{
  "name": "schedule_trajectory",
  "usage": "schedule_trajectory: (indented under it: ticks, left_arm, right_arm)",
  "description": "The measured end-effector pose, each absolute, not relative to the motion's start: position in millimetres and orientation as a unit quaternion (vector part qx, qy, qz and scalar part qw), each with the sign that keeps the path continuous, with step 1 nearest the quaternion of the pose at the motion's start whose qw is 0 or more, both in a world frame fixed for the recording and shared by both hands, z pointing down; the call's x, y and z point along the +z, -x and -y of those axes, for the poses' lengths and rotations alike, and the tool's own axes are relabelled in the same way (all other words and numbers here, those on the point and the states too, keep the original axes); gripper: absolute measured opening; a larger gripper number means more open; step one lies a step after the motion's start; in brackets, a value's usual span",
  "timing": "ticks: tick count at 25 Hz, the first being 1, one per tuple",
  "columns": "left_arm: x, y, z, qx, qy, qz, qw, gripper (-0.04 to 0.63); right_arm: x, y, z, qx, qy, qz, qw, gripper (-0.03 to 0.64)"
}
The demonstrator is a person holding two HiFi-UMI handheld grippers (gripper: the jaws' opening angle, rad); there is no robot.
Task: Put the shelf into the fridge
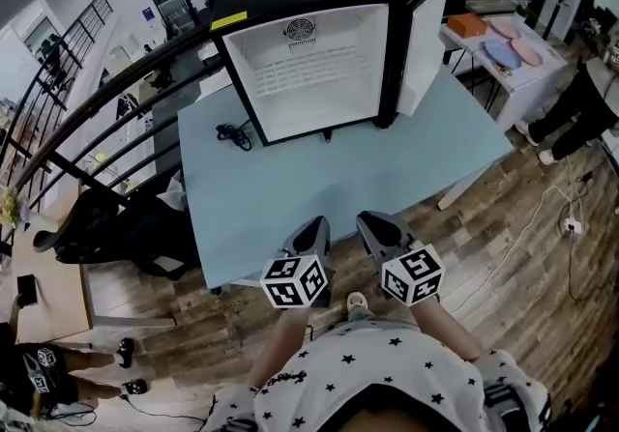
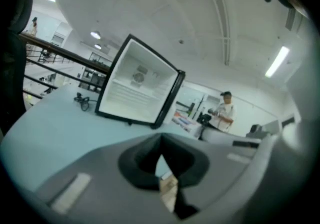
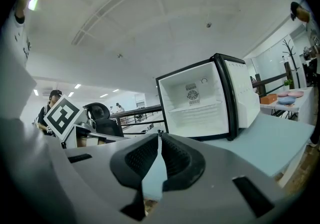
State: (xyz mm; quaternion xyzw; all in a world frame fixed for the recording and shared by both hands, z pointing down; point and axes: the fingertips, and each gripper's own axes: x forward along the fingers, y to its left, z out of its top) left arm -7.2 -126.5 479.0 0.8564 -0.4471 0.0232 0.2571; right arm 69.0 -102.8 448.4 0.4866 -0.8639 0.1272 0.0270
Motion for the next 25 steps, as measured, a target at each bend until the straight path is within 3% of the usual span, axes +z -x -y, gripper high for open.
schedule_trajectory:
  ticks: [25]
  left_arm:
    - [478,51,48,0.014,-0.864,0.418,0.28,0.005]
  right_arm:
    - [439,-39,21,0.123,-0.533,0.837,0.014,0.02]
